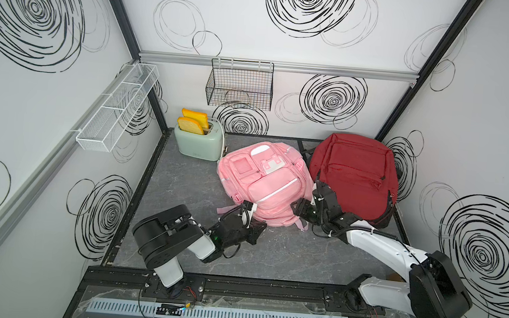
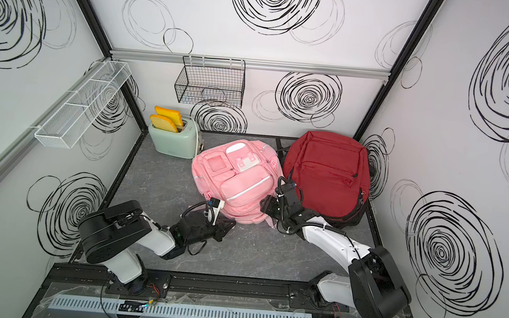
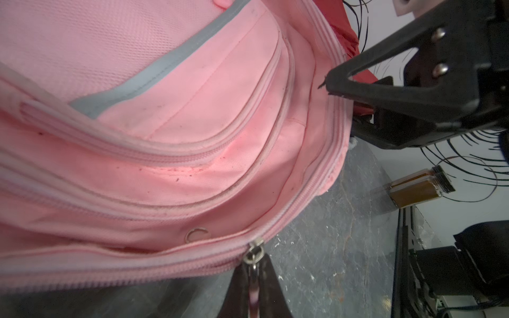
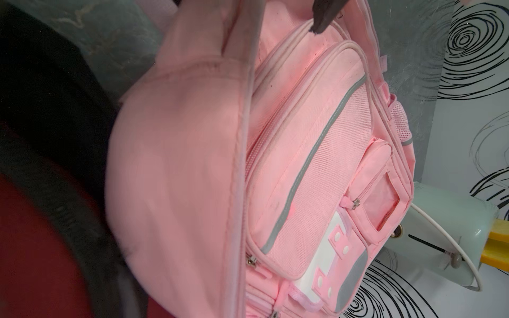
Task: Zip up the backpack
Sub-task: Zip the zipper on the backpack.
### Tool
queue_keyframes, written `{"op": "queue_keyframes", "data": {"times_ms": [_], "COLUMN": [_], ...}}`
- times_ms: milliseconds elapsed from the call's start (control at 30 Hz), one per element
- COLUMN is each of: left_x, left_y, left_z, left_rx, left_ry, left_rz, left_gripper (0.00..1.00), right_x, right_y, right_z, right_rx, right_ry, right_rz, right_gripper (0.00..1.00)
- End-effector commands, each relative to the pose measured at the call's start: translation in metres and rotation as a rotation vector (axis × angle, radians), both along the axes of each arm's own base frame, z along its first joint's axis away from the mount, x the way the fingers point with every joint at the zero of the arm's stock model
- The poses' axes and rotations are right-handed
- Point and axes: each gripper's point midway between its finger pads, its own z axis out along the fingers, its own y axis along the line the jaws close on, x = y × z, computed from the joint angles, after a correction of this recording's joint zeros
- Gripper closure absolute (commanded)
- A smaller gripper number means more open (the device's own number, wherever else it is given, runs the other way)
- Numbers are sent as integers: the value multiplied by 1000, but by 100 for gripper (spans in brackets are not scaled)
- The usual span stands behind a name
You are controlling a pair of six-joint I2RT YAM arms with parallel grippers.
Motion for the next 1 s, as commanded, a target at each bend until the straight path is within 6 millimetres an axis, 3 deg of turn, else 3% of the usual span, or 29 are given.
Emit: {"op": "queue_keyframes", "data": {"times_ms": [0,233,567,733,967], "left_x": [8,8,6,4,2], "left_y": [-8,-8,-9,-6,-4], "left_z": [19,19,23,27,28], "left_rx": [-63,-68,-87,-95,-102], "left_ry": [-47,-43,-45,-56,-58], "left_rz": [-3,-5,-19,-19,-18], "left_gripper": [100,100,100,100,100], "right_x": [-4,-24,-48,-45,-25], "right_y": [6,8,50,63,64], "right_z": [4,-8,-35,-48,-45], "right_rx": [105,145,235,266,285], "right_ry": [33,113,228,262,220], "right_rz": [-41,-98,-61,-47,-65], "right_gripper": [19,8,6,5,5]}}
